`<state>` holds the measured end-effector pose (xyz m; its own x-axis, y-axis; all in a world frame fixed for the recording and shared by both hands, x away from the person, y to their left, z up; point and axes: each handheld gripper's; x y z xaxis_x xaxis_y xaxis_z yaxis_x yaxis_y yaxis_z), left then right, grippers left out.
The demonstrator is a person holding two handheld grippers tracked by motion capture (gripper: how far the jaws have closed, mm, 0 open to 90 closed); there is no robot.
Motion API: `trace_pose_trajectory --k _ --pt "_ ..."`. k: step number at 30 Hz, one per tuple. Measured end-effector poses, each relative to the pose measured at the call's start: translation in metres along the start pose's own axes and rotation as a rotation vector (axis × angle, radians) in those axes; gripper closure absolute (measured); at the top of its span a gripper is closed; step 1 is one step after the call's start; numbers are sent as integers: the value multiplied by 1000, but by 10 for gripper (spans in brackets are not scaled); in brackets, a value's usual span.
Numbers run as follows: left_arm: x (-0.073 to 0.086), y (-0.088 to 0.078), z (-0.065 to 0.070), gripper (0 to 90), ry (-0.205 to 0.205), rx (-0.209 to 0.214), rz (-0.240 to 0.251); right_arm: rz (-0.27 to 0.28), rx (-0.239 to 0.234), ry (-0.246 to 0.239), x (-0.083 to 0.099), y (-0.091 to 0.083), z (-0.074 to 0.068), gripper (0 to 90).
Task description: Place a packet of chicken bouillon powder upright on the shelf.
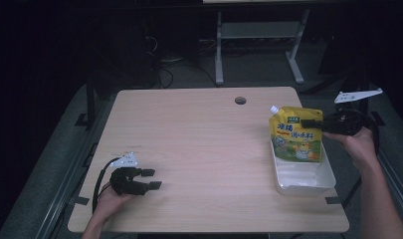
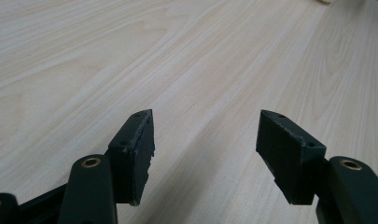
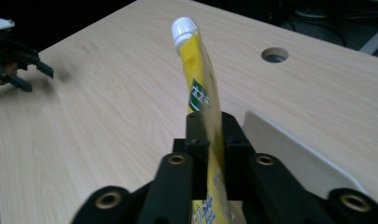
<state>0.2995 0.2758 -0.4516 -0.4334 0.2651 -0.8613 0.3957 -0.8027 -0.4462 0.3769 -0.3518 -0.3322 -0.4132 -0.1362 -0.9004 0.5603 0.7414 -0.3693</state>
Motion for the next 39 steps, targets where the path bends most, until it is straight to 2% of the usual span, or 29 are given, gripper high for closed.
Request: trace_pose_trajectory --k 5,7,11,17,25,39 --pt "0 1 0 367 3 2 -5 -7 43 -5 -3 -6 1 768" --pt "0 2 1 367 0 4 -5 -8 73 -3 -3 -10 2 729" --pt "0 3 1 367 2 8 -13 9 96 12 -4 -17 2 712" --pt "0 6 1 367 4 15 -19 28 118 1 -12 -26 0 683" --pt "-1 6 2 363 8 18 -20 58 127 -27 -21 -38 -9 667" --pt "-2 5 5 346 13 17 -19 66 115 -76 -28 -51 -29 631"
Point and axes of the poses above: each handheld gripper's, and its own axes: y roughly forward along the jaws, x roughly out of its underside, z roughly to its right, and after that the axes turned 12 degrees about z, right-handed
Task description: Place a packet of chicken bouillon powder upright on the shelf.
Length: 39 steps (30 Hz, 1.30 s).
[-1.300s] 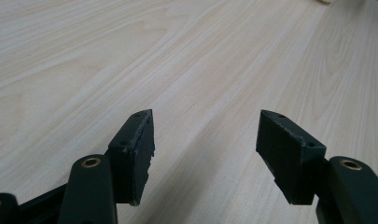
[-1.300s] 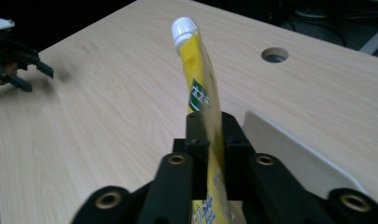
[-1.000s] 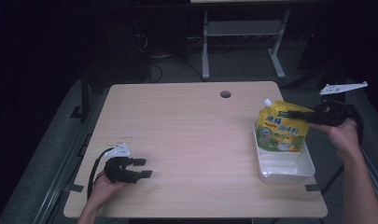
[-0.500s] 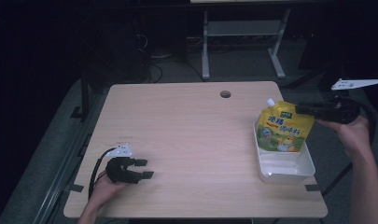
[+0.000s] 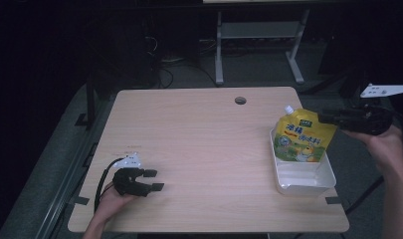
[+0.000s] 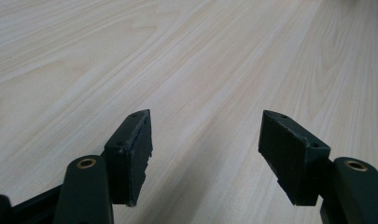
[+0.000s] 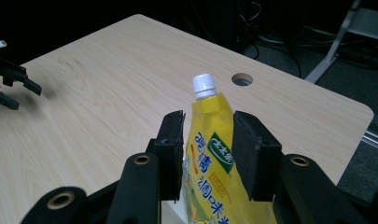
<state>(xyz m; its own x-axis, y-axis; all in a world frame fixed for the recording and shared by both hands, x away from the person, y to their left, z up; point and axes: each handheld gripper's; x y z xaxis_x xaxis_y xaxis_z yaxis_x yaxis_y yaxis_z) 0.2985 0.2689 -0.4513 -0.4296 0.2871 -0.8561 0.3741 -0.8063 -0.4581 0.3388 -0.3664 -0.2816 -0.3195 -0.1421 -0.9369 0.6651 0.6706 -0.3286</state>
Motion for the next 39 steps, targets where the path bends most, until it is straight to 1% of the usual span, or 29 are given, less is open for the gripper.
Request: trace_pose_trajectory --k 1,6,15,16,17,18,19,21,23,24,25,26,27,28,29,31,33,34,38,39 --pt "0 0 0 345 3 2 0 2 3 -7 -2 -3 -3 631" --pt "0 1 1 345 4 5 -2 2 -4 -14 -2 -6 -8 631" --pt "0 -1 2 334 12 4 -4 -3 -8 -7 10 -9 -18 607" --pt "0 -1 2 334 12 3 -2 2 -14 -10 12 -11 -23 599" --pt "0 -2 2 334 13 3 -2 2 -14 -10 12 -11 -23 599" --pt "-1 -2 2 334 12 5 -1 2 -19 -12 15 -13 -29 584" --pt "-1 -2 2 334 12 5 -1 2 -19 -12 15 -13 -29 584" --pt "-1 -3 2 330 12 5 0 -2 -22 -16 18 -14 -35 565" --pt "-1 -3 2 330 13 5 -1 -2 -26 -13 19 -15 -37 561" --pt "-1 -3 2 328 16 6 -3 -5 -24 -12 21 -14 -42 543" --pt "-1 -3 2 328 16 6 -3 -5 -24 -12 21 -14 -42 543" --pt "-1 -3 1 328 17 7 1 -6 -26 -13 21 -14 -44 543" --pt "-1 -4 1 327 14 7 3 -12 -27 -16 23 -14 -49 532" --pt "-1 -4 1 327 14 6 3 -12 -27 -16 23 -14 -49 532" --pt "-1 -4 1 323 13 5 4 -22 -32 -19 25 -12 -55 513" --pt "-1 -4 1 324 14 4 4 -25 -33 -21 26 -12 -57 509" --pt "-1 -4 1 323 16 4 4 -28 -35 -25 28 -11 -64 486" --pt "-1 -4 1 323 16 4 3 -28 -35 -25 28 -11 -64 486" --pt "-1 -4 3 317 19 3 1 -27 -42 -19 31 -11 -72 474" --pt "-1 -4 3 315 20 3 0 -28 -36 -20 32 -11 -75 470"
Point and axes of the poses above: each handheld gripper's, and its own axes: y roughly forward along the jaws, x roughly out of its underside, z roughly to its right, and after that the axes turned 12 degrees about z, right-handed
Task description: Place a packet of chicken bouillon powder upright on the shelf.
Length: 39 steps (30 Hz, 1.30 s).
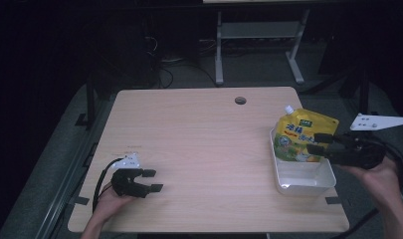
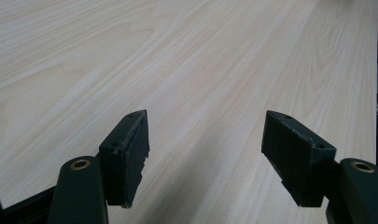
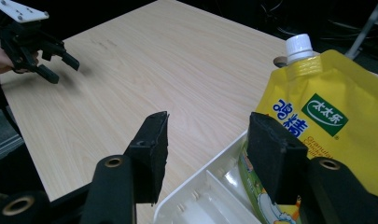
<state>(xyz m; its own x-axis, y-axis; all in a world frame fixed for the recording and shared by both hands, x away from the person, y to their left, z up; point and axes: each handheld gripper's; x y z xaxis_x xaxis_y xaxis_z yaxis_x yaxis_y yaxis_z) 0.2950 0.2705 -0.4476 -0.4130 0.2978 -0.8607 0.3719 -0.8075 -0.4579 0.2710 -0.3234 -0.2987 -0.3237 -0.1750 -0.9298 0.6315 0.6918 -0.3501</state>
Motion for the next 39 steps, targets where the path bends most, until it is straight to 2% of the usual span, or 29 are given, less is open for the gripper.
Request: trace_pose_trajectory --k 13,21,25,32,39 --pt "0 0 4 296 13 -2 -8 -16 -20 27 19 12 -19 428" --pt "0 -2 3 293 12 -2 -1 -23 -25 26 19 18 -26 413" --pt "0 -3 0 289 6 -7 1 -42 -39 18 19 26 -32 393" --pt "1 -3 -1 285 3 -9 1 -43 -50 19 18 35 -37 382" --pt "0 -4 -1 277 5 -13 5 -45 -67 26 16 51 -44 347"
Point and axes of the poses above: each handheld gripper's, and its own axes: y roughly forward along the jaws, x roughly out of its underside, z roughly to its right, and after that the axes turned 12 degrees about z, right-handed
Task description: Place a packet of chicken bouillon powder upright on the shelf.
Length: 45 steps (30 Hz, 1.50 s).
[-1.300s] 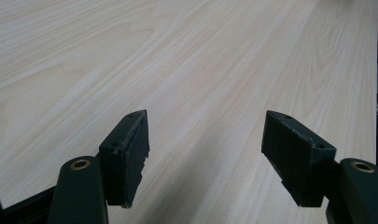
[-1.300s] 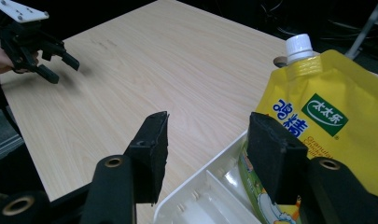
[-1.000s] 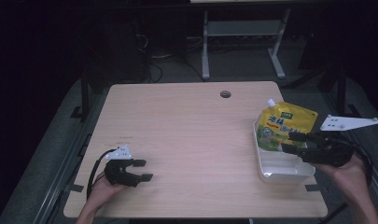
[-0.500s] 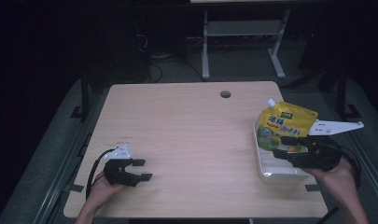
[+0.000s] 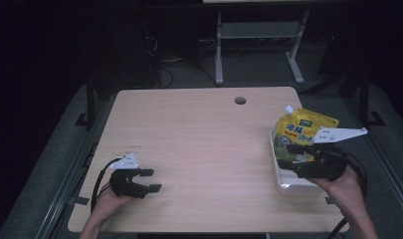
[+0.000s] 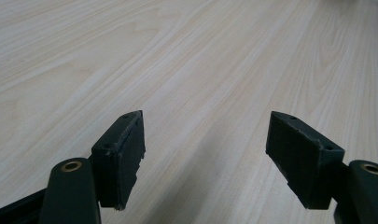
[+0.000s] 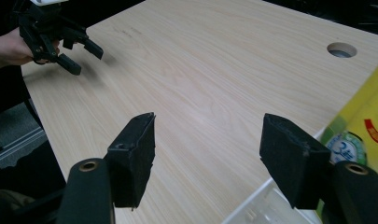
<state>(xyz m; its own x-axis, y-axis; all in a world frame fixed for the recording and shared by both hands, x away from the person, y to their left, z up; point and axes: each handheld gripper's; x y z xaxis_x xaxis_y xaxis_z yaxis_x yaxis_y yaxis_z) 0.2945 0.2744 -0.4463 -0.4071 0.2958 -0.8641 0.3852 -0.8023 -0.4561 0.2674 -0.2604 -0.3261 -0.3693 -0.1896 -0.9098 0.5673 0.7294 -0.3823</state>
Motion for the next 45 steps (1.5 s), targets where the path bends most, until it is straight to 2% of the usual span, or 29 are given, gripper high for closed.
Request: trace_pose_trajectory --k 17,30,45 --pt "-1 0 0 257 14 -9 -6 -17 -58 -19 -13 34 -20 303" --pt "-1 -1 0 246 12 -15 -3 -37 -100 -23 -14 61 -28 292" --pt "-1 -2 0 242 15 -18 -2 -63 -172 -44 -13 96 -46 289"
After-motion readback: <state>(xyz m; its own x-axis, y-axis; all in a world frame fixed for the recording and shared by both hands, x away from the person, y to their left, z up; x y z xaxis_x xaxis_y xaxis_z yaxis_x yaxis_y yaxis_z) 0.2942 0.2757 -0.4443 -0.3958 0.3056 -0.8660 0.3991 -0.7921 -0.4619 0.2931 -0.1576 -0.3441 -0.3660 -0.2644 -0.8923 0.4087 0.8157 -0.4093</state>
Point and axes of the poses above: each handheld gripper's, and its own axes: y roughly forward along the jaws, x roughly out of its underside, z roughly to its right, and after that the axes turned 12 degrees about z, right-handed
